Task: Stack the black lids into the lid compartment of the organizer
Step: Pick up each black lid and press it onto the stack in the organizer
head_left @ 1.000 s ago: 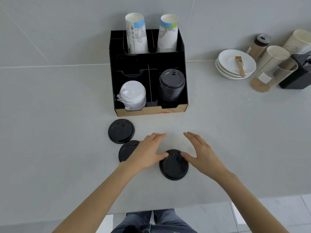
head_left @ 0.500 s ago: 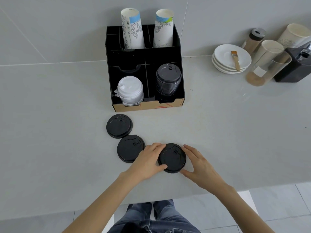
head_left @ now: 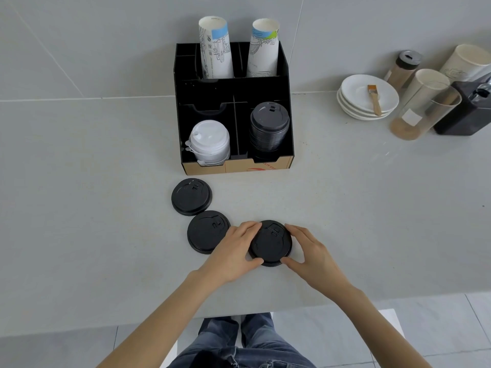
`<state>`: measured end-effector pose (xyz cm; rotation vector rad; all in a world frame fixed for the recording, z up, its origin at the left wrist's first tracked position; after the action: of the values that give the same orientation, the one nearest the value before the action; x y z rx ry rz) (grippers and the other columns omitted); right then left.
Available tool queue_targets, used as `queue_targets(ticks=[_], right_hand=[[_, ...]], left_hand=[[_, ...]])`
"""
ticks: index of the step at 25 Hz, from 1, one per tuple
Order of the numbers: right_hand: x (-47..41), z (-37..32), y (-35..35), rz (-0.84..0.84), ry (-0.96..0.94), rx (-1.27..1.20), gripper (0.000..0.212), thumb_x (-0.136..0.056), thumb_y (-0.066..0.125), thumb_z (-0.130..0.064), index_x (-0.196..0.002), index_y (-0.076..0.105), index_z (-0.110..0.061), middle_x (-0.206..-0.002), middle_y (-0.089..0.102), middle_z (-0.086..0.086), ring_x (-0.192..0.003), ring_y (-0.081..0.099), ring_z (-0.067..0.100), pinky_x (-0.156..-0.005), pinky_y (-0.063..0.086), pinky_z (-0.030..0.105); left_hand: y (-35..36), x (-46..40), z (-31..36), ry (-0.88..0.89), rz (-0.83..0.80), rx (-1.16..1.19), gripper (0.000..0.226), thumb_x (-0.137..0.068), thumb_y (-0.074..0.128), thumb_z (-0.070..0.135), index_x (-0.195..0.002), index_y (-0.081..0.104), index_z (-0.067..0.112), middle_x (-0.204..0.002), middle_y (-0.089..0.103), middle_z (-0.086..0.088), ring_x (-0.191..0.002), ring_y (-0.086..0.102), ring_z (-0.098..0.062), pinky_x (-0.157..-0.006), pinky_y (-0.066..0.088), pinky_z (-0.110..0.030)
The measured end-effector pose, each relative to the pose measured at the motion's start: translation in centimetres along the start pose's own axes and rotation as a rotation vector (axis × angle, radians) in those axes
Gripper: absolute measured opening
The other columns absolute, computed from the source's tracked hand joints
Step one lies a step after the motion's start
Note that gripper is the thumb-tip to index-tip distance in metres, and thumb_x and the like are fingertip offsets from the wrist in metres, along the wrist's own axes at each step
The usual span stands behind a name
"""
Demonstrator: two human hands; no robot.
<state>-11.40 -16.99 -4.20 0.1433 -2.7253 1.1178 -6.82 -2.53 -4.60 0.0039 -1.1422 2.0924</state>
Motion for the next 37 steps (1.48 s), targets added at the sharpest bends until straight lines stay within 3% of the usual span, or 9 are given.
queue_targets(ticks=[11, 18, 22, 26, 37], right_hand=[[-3.3, -2.6, -3.0, 0.095, -0.113, 0.032, 0.052, -0.081, 0.062, -0.011, -0.128, 0.041, -0.012, -0.133, 0.047, 0.003, -0.115, 0.044, 0.007, -0.089, 0.018, -0.012], [-6.3, -4.6, -5.5, 0.182, -0.163, 0.059, 0.05, -0.08, 0.062, -0.01, -0.127, 0.043, -0.011, -0.135, 0.046, 0.005, -0.121, 0.046, 0.016, -0.091, 0.019, -0.009], [-8.3, -5.8, -7.4, 0.226, -0.197, 0.082, 0.05, -0.081, 0.061, -0.012, -0.128, 0.042, -0.011, -0.137, 0.044, 0.004, -0.124, 0.045, 0.017, -0.096, 0.025, 0.007], [-10.7, -7.0, -9.3, 0.249, -0.213, 0.107, 0.051, -0.082, 0.061, -0.013, -0.129, 0.041, -0.011, -0.139, 0.043, 0.004, -0.125, 0.043, 0.018, -0.097, 0.027, 0.013], [-16.9, -7.1, -12.4, 0.243, -0.161, 0.147, 0.051, -0.084, 0.057, -0.013, -0.131, 0.038, -0.007, -0.141, 0.039, 0.008, -0.127, 0.042, 0.023, -0.099, 0.029, 0.019]], left_hand=[[-4.6, -1.6, 0.4, 0.018, 0.189, 0.053, 0.067, -0.083, 0.06, 0.032, -0.138, 0.025, 0.017, -0.145, 0.032, 0.0, -0.128, 0.032, -0.02, -0.108, 0.028, -0.03], [-8.5, -3.6, 1.4, 0.046, 0.345, 0.024, 0.067, -0.082, 0.061, 0.034, -0.138, 0.027, 0.017, -0.144, 0.035, 0.002, -0.13, 0.03, -0.018, -0.109, 0.026, -0.03], [-10.8, -5.3, 1.9, 0.069, 0.409, 0.022, 0.067, -0.081, 0.062, 0.034, -0.137, 0.029, 0.015, -0.143, 0.036, -0.001, -0.131, 0.031, -0.018, -0.109, 0.027, -0.029], [-13.1, -7.3, 2.4, 0.071, 0.45, -0.009, 0.066, -0.082, 0.061, 0.035, -0.137, 0.029, 0.014, -0.142, 0.037, -0.002, -0.127, 0.034, -0.02, -0.105, 0.03, -0.029], [-16.9, -13.2, 2.7, 0.049, 0.438, -0.017, 0.064, -0.082, 0.061, 0.033, -0.136, 0.031, 0.012, -0.143, 0.037, -0.004, -0.127, 0.034, -0.024, -0.105, 0.033, -0.034]])
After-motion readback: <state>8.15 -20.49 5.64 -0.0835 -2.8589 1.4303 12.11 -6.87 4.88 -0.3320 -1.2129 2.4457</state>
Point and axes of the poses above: each hand's wrist, its own x-axis away from the middle knuckle, its own y-axis out of the palm, z = x × y, the point moved 5 cm from there along -x, towards the middle knuckle
